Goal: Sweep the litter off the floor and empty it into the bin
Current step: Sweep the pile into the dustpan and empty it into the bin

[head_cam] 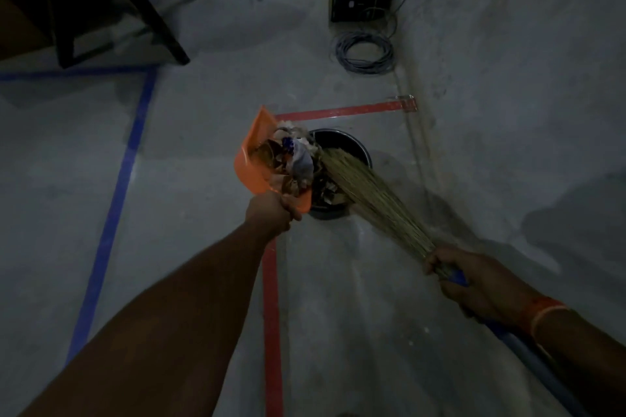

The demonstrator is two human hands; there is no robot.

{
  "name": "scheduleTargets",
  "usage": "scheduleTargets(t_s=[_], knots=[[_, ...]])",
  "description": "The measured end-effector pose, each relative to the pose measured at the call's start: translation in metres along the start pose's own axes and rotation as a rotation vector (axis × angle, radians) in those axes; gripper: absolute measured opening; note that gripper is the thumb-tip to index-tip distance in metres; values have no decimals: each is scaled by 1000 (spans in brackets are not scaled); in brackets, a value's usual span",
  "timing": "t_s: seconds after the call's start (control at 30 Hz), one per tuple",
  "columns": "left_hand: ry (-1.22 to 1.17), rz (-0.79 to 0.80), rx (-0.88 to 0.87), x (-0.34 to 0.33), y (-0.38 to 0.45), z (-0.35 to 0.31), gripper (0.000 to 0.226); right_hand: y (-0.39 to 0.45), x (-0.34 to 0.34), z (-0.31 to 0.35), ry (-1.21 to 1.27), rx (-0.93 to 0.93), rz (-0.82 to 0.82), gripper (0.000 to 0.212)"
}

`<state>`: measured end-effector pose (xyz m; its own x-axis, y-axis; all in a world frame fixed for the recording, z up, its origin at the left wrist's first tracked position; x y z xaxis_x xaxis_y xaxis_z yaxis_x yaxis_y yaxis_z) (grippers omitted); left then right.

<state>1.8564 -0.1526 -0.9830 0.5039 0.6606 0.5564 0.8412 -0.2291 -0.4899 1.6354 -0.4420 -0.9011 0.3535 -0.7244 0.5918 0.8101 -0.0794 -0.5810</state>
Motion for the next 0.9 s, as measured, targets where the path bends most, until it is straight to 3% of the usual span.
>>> scheduleTargets(t_s=[0.2,0.33,0.53,0.67,0.9], knots=[[69,11,28,-9,22,-12,30,6,0,-5,1,-59,-6,27],[193,26,51,-10,29,-24,11,9,-2,-3,12,-83,12,23],[164,5,204,-5,59,-19,29,10,2,-1,22,-103,15,22],[215,25,174,-10,39,-35,32,10,1,-4,9,-116,-1,23],[312,5,73,-13,51,-41,16,7,0,-2,19,-108,-7,21]])
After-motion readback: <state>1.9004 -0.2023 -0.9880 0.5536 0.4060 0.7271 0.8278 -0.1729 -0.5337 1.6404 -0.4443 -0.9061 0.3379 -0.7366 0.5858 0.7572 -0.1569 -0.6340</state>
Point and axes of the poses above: each hand's wrist, its own y-axis towards the middle knuckle, its own x-axis out of the back of the hand, z = x × y, the point moved 2 cm from there along y, towards the middle knuckle, and after that the axes turned 7 degrees about -y, right-handed, at the moved point
